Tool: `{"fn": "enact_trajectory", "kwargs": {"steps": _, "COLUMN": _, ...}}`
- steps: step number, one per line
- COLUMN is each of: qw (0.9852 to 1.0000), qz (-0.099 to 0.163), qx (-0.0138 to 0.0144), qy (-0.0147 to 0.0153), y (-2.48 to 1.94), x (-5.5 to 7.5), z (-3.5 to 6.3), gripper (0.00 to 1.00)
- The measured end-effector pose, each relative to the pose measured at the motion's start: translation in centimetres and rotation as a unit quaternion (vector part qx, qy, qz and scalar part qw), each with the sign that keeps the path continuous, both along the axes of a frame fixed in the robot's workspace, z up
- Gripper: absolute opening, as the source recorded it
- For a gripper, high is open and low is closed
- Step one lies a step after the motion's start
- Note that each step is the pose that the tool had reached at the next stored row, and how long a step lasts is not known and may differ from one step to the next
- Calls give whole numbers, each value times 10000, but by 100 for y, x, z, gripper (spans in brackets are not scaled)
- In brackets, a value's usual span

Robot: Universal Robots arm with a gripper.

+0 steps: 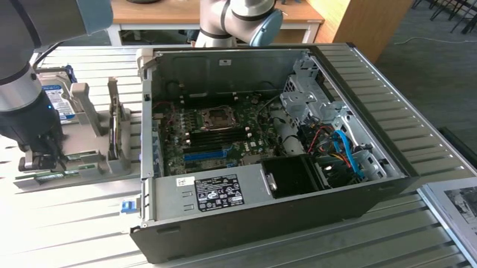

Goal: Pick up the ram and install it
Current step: 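Pick up the ram and move it above insertion slot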

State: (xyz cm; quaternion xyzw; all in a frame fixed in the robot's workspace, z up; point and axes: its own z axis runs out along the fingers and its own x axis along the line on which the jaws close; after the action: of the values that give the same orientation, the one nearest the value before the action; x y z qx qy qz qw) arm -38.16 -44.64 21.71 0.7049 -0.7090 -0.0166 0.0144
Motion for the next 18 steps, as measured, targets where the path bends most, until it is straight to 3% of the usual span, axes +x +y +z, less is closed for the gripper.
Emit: {"fn": "enact_trajectory", "kwargs": {"steps": 18, "qw": 10000, "qz": 1, "qx": 0, "qy": -1, "y": 1, "x": 2, "z": -58, "gripper": 24}}
